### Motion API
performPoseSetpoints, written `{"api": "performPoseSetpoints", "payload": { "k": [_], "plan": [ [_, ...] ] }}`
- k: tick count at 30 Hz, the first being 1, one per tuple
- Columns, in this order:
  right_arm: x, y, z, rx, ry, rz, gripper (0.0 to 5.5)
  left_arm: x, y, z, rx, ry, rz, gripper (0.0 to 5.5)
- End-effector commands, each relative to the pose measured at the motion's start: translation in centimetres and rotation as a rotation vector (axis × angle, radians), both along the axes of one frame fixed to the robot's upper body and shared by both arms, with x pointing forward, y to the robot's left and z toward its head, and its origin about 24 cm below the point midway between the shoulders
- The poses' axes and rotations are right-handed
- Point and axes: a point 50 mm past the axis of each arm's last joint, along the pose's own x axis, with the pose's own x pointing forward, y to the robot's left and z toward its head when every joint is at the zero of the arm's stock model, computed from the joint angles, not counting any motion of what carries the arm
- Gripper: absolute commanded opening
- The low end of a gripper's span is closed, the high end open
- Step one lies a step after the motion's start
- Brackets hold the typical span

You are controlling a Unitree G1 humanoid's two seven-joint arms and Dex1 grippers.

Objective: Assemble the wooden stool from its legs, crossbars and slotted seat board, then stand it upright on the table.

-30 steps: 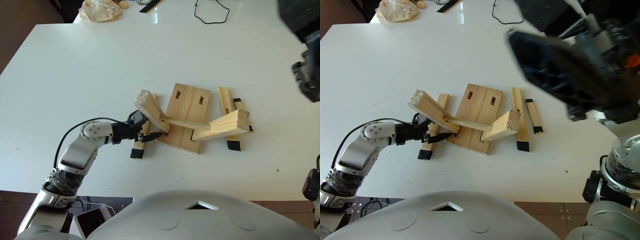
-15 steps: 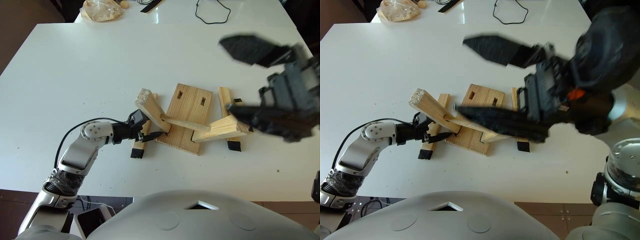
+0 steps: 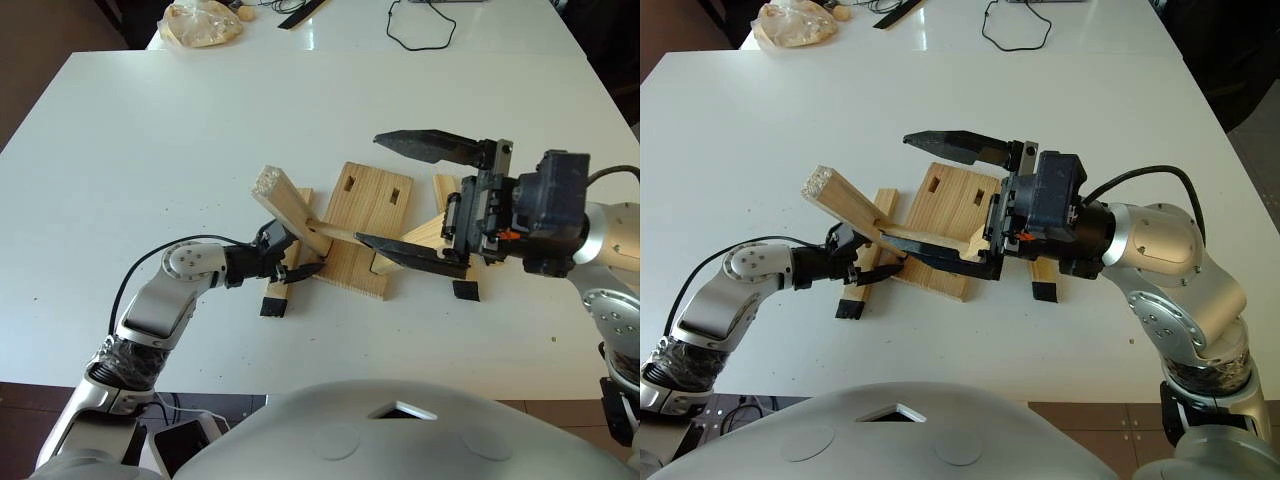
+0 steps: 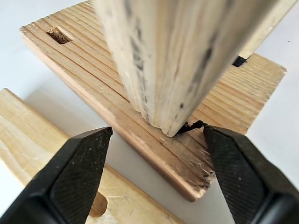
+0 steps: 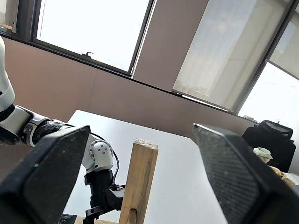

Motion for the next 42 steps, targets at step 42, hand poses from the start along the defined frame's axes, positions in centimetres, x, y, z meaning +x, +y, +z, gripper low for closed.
{"api": "performPoseSetpoints", "payload": {
  "k": [42],
  "plan": [
    [2.3,-9.3,-0.4,-0.069,0.396,-0.128,4.06,-5.1,1.8,4.5,-0.096,0.053,-0.061,3.64]
  ]
}}
